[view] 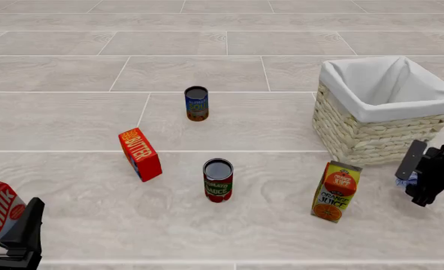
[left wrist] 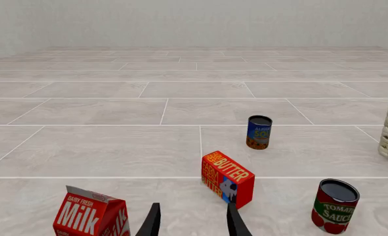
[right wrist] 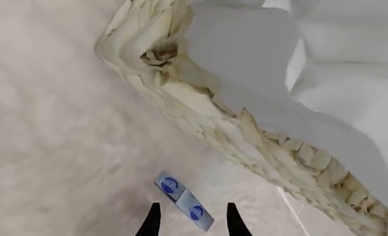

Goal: Pick the cream cheese and place it in the basket.

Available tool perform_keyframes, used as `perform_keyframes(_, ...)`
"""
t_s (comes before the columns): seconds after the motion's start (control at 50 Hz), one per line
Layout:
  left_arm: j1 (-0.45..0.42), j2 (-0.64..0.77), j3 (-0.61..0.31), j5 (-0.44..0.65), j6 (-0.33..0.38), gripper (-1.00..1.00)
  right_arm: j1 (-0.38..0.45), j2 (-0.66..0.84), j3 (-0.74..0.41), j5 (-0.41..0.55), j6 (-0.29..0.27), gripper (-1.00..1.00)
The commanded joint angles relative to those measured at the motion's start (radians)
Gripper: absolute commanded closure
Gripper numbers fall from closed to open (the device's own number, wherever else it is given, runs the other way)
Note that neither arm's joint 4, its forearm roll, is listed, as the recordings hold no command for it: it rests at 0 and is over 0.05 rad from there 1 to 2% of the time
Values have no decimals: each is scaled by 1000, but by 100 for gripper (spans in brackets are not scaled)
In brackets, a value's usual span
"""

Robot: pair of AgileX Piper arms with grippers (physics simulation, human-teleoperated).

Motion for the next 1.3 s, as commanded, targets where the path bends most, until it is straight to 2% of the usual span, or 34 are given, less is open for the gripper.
perform_keyframes(0.02, 0, 0, 0, 0, 0, -100, -12, 37, -33, 23, -16, -100)
perform_keyframes(0.64, 0, 0, 0, 0, 0, -100, 9, 141, -121, 50, -48, -100)
perform_keyframes(0.66, 0, 0, 0, 0, 0, -100, 23, 131, -98, 31, -61, 100)
perform_keyframes(0.74, 0, 0, 0, 0, 0, -100, 31, 122, -107, 44, -43, 100)
perform_keyframes(1.08, 0, 0, 0, 0, 0, -100, 36, 38, -67, 41, -40, 100)
perform_keyframes(1.14, 0, 0, 0, 0, 0, -100, 43, 9, -35, 13, -57, 100)
perform_keyframes(1.3, 0, 0, 0, 0, 0, -100, 69, -51, 37, -19, -45, 100)
